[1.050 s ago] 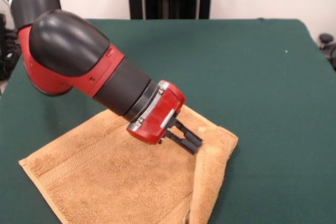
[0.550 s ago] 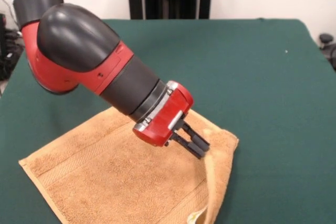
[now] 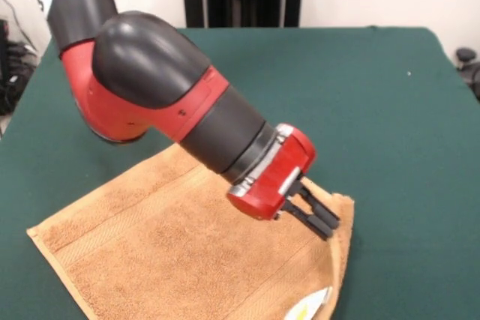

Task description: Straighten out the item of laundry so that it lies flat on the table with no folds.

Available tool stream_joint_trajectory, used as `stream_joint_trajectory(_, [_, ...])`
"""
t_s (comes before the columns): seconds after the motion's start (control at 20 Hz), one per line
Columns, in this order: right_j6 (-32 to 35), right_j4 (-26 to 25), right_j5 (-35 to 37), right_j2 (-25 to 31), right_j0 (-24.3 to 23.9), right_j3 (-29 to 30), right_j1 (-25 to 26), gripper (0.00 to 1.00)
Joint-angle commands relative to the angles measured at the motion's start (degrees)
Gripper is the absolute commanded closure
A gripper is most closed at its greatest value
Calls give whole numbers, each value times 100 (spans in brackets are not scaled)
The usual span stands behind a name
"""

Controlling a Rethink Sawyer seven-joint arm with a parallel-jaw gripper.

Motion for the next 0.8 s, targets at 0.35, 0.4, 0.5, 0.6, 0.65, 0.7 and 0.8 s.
stream_joint_trajectory(0.35, [1155, 451, -997, 791, 378, -24, 530, 100])
stream_joint_trajectory(0.4, [1166, 464, -1053, 876, 375, 3, 554, 100])
stream_joint_trajectory(0.5, [1270, 462, -1149, 882, 410, 17, 536, 100])
stream_joint_trajectory(0.6, [1327, 489, -1169, 915, 415, 28, 525, 100])
stream_joint_trajectory(0.65, [1294, 528, -1153, 1019, 374, 59, 563, 100])
stream_joint_trajectory(0.7, [1308, 567, -1151, 1108, 308, 113, 553, 100])
stream_joint_trajectory(0.8, [1471, 695, -1086, 1231, 163, 283, 425, 100])
